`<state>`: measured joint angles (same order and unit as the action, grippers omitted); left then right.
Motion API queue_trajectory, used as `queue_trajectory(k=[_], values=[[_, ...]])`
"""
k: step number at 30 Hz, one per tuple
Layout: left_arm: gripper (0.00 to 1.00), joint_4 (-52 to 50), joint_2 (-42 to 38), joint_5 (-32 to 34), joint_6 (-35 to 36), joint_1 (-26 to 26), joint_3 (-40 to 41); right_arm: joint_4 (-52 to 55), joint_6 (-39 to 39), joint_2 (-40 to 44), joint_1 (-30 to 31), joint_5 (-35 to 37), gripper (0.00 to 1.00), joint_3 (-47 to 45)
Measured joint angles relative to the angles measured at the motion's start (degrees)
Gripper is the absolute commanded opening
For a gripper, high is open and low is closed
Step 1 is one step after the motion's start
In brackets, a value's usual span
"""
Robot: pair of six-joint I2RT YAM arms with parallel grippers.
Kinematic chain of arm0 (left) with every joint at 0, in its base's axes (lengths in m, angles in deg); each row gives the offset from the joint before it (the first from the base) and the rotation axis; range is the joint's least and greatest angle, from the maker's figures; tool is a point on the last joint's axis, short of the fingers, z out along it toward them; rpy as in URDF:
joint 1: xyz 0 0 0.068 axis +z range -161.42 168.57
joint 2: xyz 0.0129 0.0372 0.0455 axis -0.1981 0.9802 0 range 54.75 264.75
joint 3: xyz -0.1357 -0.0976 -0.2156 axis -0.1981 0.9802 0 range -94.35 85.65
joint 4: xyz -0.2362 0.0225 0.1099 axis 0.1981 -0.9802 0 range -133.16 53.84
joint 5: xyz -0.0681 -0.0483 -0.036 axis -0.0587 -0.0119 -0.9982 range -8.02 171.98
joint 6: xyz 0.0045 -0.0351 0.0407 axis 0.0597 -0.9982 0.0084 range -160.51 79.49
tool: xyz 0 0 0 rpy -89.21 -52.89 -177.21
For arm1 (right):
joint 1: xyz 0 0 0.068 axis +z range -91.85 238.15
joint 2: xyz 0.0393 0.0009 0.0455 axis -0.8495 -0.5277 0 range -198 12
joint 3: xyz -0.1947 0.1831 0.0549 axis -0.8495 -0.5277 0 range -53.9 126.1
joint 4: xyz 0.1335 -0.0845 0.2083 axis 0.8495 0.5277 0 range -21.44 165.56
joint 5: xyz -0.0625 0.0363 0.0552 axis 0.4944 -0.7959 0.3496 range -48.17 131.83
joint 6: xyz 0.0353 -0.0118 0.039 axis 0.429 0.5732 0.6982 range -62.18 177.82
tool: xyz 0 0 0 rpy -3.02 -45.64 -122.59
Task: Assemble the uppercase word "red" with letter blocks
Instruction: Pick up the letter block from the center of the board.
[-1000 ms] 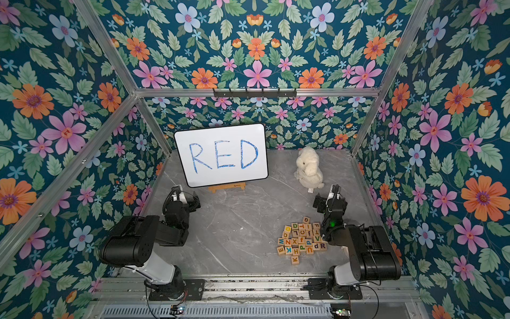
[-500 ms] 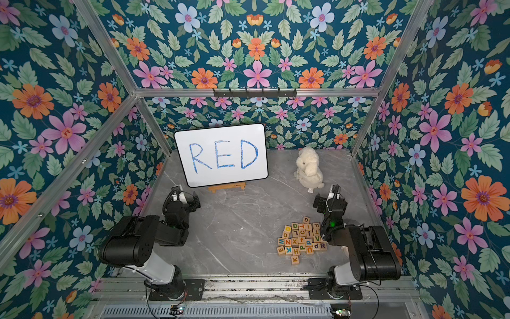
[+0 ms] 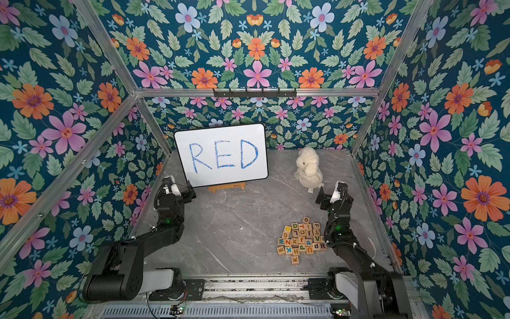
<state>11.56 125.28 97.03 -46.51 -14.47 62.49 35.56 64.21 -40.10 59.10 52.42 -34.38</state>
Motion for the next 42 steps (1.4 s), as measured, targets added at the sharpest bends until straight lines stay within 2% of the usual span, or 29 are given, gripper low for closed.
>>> queue_trajectory(k=[5, 9, 13, 16, 17, 24, 28, 30, 33, 36, 42], values=[[0.99, -16.92, -10.32, -0.74, -11.08, 0.00, -4.98, 22.86, 8.61, 16.28, -0.48, 1.86, 0.99, 6.95], [0.99, -30.45, -16.24, 1.07, -19.89, 0.00, -9.68, 36.98, 12.76, 20.68, -0.63, 0.31, 0.99, 11.02], [0.98, -37.05, -20.26, 1.49, -24.59, 0.04, -9.27, 48.52, 14.71, 18.40, -0.68, -1.97, 0.99, 17.40], [0.92, -40.19, -21.77, -1.03, -27.23, 0.04, -9.27, 56.70, 16.55, 14.80, -0.63, -4.20, 0.99, 22.95], [0.91, -41.27, -22.05, -1.95, -27.91, 0.04, -9.73, 59.36, 17.55, 13.68, -0.63, -4.98, 0.95, 24.50], [0.87, -50.29, -20.96, -7.96, -29.62, 0.02, -16.81, 74.75, 22.36, 12.87, -0.66, -7.80, 0.95, 28.55], [0.87, -54.38, -17.86, -15.98, -28.94, 0.00, -20.61, 79.43, 25.11, 13.40, -0.66, -13.46, 0.93, 28.50], [0.87, -56.41, -16.13, -21.11, -28.09, -0.17, -22.58, 81.33, 26.40, 12.85, -0.66, -17.62, 0.97, 27.82], [0.87, -59.34, -14.51, -25.77, -27.15, -0.76, -24.72, 84.15, 26.38, 11.50, -0.63, -22.53, 0.97, 26.67], [0.87, -60.78, -14.47, -28.30, -27.02, -1.77, -24.50, 86.97, 26.47, 9.25, -0.63, -24.09, 0.97, 26.58], [0.84, -59.14, -14.71, -31.65, -28.35, -6.71, -18.88, 90.88, 28.26, 4.20, -0.63, -26.84, 0.97, 27.10]])
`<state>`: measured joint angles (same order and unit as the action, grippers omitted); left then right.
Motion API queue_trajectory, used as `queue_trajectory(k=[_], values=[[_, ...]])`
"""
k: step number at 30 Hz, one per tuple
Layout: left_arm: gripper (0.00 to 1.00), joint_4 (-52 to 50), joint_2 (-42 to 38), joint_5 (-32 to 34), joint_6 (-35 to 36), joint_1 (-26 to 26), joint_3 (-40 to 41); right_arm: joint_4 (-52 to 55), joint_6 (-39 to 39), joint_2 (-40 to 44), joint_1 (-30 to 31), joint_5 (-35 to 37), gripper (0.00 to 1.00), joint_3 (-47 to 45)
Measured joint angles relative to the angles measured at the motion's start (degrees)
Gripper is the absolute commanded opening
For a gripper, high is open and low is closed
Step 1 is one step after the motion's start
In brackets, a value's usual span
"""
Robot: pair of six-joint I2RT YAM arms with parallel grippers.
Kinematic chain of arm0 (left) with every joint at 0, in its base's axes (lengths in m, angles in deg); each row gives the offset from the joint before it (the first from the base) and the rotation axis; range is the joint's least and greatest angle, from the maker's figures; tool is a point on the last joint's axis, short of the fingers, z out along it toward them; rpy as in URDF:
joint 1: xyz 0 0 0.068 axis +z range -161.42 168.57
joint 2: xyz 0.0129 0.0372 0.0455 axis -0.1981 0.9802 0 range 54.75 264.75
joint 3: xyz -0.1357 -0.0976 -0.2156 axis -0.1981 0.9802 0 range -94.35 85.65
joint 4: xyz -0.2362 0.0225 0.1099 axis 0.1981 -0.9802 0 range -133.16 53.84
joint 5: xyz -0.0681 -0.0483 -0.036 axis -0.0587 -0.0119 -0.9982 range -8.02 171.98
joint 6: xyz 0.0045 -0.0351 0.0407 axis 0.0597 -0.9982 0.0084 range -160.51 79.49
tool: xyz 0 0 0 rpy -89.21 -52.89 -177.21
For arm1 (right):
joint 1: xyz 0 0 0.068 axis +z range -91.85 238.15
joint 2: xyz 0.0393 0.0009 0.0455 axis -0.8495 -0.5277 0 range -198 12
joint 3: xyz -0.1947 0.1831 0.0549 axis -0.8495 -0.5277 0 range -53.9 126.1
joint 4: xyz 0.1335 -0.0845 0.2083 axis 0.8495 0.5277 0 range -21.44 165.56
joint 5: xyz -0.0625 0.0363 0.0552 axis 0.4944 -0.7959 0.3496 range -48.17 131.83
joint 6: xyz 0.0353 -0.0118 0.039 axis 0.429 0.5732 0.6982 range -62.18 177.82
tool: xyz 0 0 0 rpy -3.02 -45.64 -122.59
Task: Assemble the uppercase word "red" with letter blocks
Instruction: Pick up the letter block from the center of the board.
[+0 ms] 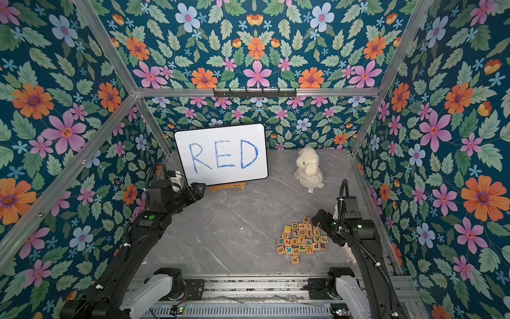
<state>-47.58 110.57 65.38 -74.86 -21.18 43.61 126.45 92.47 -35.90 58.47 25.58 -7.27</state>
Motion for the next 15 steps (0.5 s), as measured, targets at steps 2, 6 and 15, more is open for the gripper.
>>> queue_trajectory(k=[2, 6, 15], values=[[0.84, 0.68, 1.11, 0.42, -0.28, -2.80, 0.68, 0.68, 0.31, -1.81, 0.00, -0.83, 0.97, -0.44], [0.84, 2.40, 4.35, 1.86, -0.83, -10.01, 0.50, 2.38, 1.62, -4.11, 0.00, -0.98, 0.99, -1.42], [0.83, 2.54, 12.02, 2.89, 0.52, -17.73, -3.04, 4.02, 7.56, -5.38, 0.00, 4.17, 0.92, -3.10]])
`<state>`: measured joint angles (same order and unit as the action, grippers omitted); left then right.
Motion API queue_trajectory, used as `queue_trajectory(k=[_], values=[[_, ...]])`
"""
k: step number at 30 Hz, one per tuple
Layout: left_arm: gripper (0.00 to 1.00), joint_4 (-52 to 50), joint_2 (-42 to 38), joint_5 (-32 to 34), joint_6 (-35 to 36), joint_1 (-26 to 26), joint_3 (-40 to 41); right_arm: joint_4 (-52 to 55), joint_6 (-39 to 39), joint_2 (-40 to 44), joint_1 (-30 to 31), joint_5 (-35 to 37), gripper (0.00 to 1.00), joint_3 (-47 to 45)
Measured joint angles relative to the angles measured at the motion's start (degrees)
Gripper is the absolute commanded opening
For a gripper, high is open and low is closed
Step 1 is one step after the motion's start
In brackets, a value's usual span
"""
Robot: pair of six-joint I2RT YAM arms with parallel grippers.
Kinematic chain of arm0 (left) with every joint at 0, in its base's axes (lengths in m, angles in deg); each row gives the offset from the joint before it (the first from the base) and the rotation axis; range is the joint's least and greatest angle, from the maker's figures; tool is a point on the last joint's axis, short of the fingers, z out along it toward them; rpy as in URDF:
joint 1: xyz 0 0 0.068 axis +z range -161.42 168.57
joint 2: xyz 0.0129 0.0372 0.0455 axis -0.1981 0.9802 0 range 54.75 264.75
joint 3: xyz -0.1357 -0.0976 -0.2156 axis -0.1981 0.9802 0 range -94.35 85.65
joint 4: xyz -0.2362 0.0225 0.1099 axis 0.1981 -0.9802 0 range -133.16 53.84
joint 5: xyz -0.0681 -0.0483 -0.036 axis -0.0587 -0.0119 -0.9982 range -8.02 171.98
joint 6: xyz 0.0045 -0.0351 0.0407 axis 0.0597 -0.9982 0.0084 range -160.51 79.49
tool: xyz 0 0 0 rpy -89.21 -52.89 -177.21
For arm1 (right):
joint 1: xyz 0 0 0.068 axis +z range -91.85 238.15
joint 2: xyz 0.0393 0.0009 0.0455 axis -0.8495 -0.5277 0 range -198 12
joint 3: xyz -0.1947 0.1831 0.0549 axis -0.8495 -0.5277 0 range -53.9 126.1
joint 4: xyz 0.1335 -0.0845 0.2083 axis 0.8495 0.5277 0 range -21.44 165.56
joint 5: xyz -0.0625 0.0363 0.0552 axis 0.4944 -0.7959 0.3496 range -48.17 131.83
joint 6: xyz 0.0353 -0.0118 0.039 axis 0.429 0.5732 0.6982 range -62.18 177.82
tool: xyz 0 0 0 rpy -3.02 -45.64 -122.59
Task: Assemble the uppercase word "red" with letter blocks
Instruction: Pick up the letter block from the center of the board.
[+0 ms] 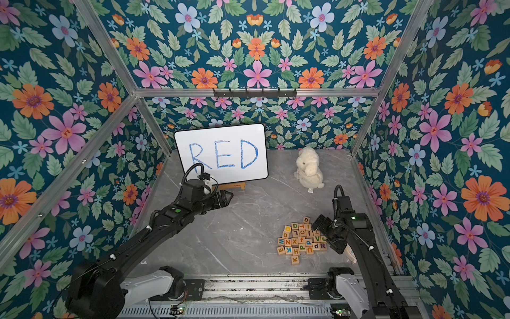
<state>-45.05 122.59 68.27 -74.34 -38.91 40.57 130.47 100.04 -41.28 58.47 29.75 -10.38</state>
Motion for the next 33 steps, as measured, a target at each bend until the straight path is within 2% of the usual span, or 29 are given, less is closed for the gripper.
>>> queue_trajectory(k=[8, 16, 18, 21, 33], values=[[0.83, -0.07, 1.57, 2.29, 0.98, -1.38, -1.16, 0.61, 2.86, 1.36, 0.00, 3.30, 0.66, -3.28], [0.83, 0.76, 2.99, 2.14, -0.39, -2.05, -1.11, -2.05, 4.76, -0.07, 0.00, 3.30, 0.65, -6.69], [0.83, 1.40, 3.54, 1.95, -1.03, -2.56, -0.94, -2.67, 5.16, -0.24, 0.00, 3.32, 0.59, -7.15], [0.83, 1.84, 4.50, 1.46, -2.16, -3.91, -1.01, -3.63, 5.60, -0.20, 0.00, 3.61, 0.58, -8.13], [0.82, 4.98, 10.29, -0.59, -3.45, -13.79, -3.19, -8.02, 6.19, -3.63, 0.00, 5.20, 0.51, -9.94]])
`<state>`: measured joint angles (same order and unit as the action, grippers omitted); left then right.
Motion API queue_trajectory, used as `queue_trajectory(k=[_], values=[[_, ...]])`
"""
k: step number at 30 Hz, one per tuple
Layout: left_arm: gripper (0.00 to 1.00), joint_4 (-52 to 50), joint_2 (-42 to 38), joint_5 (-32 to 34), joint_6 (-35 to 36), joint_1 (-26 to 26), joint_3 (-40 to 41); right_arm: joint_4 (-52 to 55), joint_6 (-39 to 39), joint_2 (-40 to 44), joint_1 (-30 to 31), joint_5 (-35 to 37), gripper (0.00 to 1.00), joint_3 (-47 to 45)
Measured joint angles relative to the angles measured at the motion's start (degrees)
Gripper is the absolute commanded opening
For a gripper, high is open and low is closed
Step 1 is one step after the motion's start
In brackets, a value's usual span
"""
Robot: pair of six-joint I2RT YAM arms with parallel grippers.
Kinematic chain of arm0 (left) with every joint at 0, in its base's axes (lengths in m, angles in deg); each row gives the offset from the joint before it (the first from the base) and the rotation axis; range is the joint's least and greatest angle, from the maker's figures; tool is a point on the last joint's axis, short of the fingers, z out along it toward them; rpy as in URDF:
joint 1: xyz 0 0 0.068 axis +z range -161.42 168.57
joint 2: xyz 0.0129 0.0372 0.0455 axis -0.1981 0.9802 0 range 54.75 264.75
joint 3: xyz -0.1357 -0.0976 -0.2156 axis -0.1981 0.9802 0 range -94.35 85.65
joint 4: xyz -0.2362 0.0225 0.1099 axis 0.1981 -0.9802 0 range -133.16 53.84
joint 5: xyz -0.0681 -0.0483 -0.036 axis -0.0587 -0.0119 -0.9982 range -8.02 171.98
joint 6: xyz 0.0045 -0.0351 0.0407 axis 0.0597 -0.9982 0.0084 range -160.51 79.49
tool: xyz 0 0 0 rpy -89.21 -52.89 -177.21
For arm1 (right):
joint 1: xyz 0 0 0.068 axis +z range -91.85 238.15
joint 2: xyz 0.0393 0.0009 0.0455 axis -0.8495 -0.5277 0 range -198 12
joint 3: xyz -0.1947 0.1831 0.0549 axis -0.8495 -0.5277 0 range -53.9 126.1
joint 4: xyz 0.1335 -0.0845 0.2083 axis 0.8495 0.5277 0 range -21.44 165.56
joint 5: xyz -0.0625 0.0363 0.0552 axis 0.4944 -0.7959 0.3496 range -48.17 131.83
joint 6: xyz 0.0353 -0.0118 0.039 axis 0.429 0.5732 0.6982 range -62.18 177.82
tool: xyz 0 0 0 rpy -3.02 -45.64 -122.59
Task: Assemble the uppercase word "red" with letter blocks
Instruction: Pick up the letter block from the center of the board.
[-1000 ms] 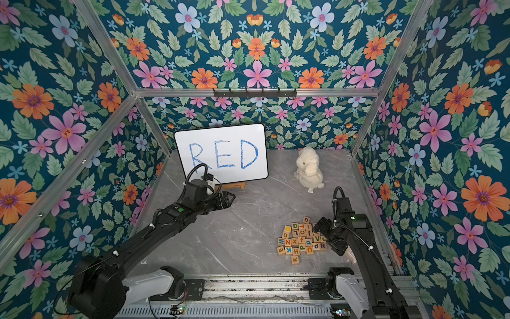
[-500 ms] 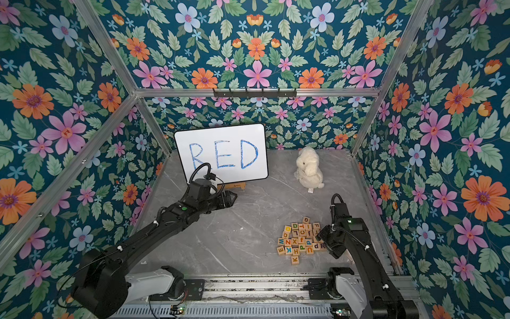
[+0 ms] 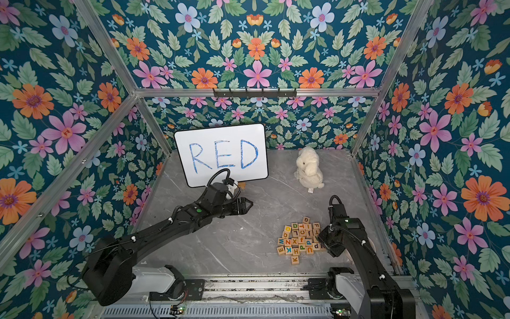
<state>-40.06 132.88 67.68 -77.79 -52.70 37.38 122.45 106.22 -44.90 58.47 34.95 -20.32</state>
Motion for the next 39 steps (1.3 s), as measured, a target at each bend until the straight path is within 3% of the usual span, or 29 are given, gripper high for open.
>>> queue_trajectory(k=[17, 39], values=[[0.86, 2.19, 7.82, -0.98, 0.17, -6.73, -4.81, -2.91, -0.02, -0.79, 0.00, 2.62, 0.49, -1.86], [0.86, 2.21, 8.68, 1.75, 0.17, -7.80, -4.90, -4.35, -1.25, -2.75, -0.02, 2.51, 0.52, -1.66]])
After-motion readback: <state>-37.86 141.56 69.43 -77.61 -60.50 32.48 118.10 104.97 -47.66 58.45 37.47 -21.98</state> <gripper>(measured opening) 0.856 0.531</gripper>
